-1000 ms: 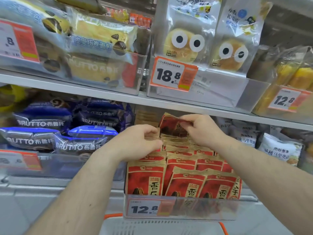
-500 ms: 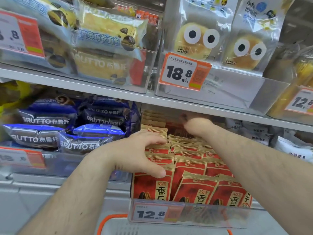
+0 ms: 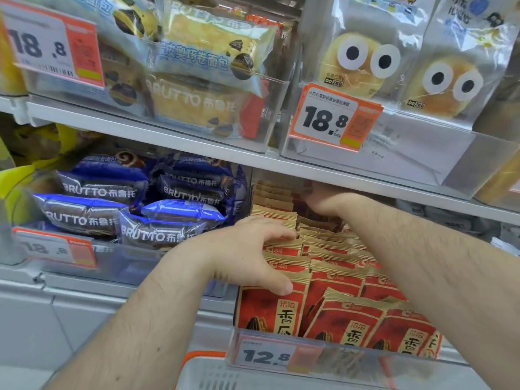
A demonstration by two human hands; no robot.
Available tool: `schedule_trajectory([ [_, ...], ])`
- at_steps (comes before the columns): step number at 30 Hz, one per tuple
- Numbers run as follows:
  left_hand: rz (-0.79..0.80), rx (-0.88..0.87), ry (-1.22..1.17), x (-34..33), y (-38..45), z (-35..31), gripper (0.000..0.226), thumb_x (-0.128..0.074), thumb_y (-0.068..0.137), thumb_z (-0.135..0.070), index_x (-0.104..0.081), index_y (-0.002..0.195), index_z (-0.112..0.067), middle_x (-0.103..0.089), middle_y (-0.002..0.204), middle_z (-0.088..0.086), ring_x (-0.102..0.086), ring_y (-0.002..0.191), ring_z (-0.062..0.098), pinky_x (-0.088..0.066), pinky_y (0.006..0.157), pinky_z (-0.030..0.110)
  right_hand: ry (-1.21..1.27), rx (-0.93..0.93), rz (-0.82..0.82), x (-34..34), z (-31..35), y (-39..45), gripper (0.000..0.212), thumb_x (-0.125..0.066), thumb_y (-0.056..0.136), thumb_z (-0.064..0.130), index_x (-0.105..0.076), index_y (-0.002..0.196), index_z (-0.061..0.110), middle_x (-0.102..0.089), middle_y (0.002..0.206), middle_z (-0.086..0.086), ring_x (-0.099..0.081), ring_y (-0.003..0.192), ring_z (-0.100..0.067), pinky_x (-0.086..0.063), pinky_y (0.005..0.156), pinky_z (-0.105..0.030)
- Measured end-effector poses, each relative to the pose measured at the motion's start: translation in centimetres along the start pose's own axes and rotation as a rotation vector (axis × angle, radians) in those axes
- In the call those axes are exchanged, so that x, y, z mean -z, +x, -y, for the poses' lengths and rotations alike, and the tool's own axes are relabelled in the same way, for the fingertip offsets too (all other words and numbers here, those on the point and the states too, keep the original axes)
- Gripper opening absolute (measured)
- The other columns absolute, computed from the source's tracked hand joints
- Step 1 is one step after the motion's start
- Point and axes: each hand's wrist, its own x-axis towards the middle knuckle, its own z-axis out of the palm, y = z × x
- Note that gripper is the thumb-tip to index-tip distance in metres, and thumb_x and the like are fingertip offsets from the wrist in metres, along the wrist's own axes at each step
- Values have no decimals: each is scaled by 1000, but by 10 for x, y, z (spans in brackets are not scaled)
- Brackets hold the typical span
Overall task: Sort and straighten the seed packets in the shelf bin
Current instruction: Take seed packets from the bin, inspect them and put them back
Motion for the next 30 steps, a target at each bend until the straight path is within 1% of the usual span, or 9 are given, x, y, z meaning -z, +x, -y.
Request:
schedule_trajectory([
  [2,2,-4,2,0,-1,0,88,-81,78,-43,-32,152,-43,-16,161,-24,-5,147,-6,-13,117,24,37,13,60,6,-1,-5,4,-48,100,26,-50,103,25,-56,111,-2,-49,96,-19,-41,90,-32],
  [6,-8,-18,6,-1,-1,0,87,-81,79,-43,-32,152,-42,-16,161,-22,-7,146,-5,-13,109,18,157,-24,235,23,1,-28,27,-45,102,21,-60,123,13,-58,119,-4,-54,109,-25,-39,95,-33],
  [10,-13,-18,0,-2,-1,-1,88,-80,79,-44,-32,152,-41,-19,159,-22,-8,145,-5,-15,108,18,87,-13,295,36,1,-51,19,-46,96,13,-64,95,7,-56,91,-3,-51,82,-18,-43,75,-25],
  [12,-7,-14,-3,-1,-1,-1,88,-80,79,-45,-32,152,-41,-19,159,-23,-7,145,-5,-15,113,23,32,7,327,36,1,-53,24,-50,91,12,-68,106,5,-65,102,-10,-58,88,-21,-49,79,-24],
  [15,2,-2,-9,-1,-2,-4,88,-80,79,-45,-31,152,-42,-20,159,-23,-8,146,-3,-17,118,29,-28,7,341,28,-1,-53,34,-56,91,19,-69,122,18,-66,124,-3,-55,98,-15,-45,87,-26],
  [21,-19,24,14,-2,-2,-11,86,-80,79,-42,-34,151,-41,-27,155,-16,-24,143,6,-28,111,28,-6,65,211,25,-3,-65,27,-57,99,24,-70,122,17,-68,125,2,-56,99,-11,-42,88,-24],
  [24,-37,34,38,-3,-3,-12,86,-81,78,-41,-34,151,-42,-28,155,-15,-24,144,8,-29,114,31,23,93,112,30,-7,-84,28,-55,101,25,-69,125,20,-66,129,4,-59,112,-13,-42,92,-25],
  [28,-70,66,46,-6,-6,-14,88,-82,75,-42,-36,150,-42,-31,155,-12,-29,143,11,-33,117,37,47,166,-134,34,-16,-110,26,-52,101,24,-72,119,24,-72,112,6,-63,100,-15,-44,89,-23],
  [30,-79,84,47,-7,-8,-16,89,-82,73,-45,-36,150,-42,-32,154,-11,-31,142,12,-36,116,39,44,240,-304,35,-21,-120,24,-52,101,22,-74,112,23,-74,101,4,-65,94,-19,-51,89,-30],
])
